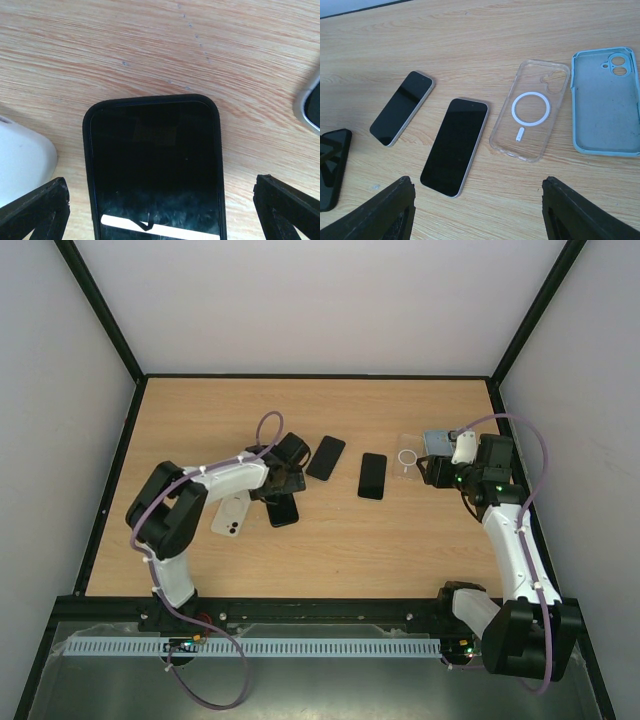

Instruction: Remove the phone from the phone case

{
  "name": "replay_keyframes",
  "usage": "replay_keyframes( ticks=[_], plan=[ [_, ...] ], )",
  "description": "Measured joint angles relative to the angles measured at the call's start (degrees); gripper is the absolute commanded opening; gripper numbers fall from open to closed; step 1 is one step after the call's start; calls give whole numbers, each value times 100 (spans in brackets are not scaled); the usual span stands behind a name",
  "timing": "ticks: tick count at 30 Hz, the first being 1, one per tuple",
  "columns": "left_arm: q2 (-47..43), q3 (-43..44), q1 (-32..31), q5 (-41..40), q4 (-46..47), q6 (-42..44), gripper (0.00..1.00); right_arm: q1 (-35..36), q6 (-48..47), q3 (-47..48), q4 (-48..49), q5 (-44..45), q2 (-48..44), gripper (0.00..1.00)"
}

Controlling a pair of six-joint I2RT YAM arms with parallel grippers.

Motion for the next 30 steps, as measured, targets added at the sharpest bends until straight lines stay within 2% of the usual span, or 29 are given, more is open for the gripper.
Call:
replay_keyframes(
  ticks=[8,15,18,24,27,30],
  plan=[
    [595,289,424,557,260,289,99,0,-15,0,-2,-2,0,67],
    [787,490,284,859,793,772,96,0,-31,0,-11,0,4,67],
    [782,402,-114,946,1145,1058,96,0,-33,0,-15,0,15,67],
    [649,120,-1478,1231,1644,1436,93,0,-50,0,-24,-4,48,66],
    [459,-42,-2138,1207,1558,1473,93,0,-125,0,-35,-74,48,65],
    [70,-179,-2441,990,1314,1425,95,0,-227,0,-57,-262,31,65]
  ],
)
